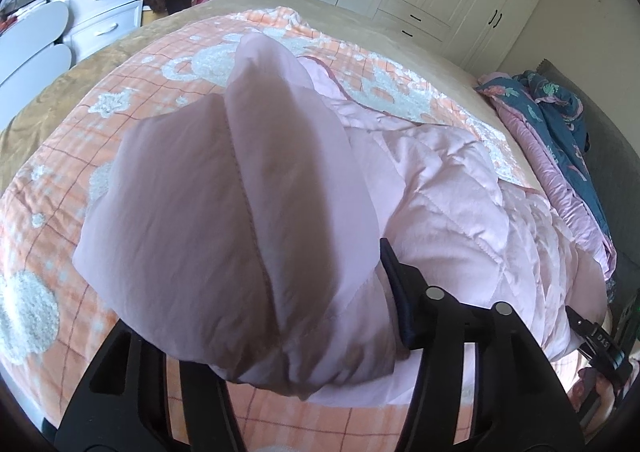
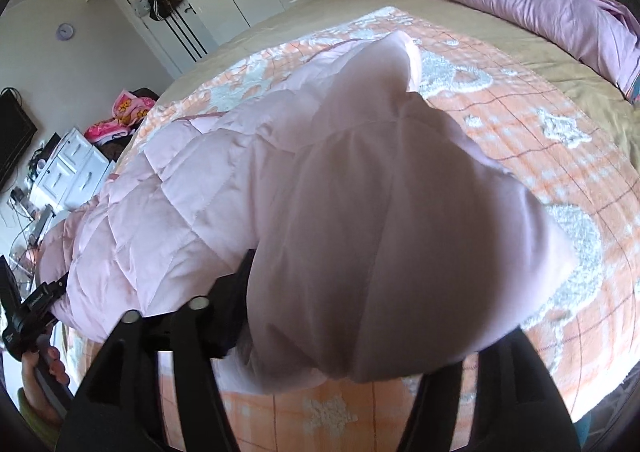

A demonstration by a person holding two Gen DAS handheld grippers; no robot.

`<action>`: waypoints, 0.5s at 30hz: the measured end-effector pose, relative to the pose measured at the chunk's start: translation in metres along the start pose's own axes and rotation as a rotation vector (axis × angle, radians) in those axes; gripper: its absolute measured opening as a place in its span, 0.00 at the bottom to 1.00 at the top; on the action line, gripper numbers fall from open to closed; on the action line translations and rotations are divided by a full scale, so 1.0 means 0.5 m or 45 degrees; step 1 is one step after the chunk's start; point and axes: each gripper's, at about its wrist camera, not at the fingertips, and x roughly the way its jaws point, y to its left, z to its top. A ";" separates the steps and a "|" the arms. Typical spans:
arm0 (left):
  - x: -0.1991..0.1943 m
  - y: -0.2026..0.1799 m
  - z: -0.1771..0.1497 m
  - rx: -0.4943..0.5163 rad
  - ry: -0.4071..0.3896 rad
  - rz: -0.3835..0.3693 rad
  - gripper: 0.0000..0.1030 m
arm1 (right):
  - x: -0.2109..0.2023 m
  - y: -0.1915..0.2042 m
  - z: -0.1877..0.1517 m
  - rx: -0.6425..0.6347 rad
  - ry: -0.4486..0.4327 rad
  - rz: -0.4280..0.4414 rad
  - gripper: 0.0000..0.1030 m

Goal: Fold large clothes
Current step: 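Lower the folded side onto the jacket and open both grippers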

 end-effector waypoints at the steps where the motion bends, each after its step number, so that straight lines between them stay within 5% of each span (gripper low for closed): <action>1: -0.001 0.000 -0.001 0.002 0.002 0.000 0.50 | -0.005 -0.003 -0.003 0.008 0.002 0.006 0.69; 9: -0.045 0.001 -0.023 0.050 0.004 0.035 0.72 | -0.080 0.001 -0.041 -0.046 -0.027 -0.023 0.90; 15: -0.120 -0.011 -0.051 0.117 -0.031 0.018 0.85 | -0.182 0.019 -0.069 -0.097 -0.169 -0.025 0.95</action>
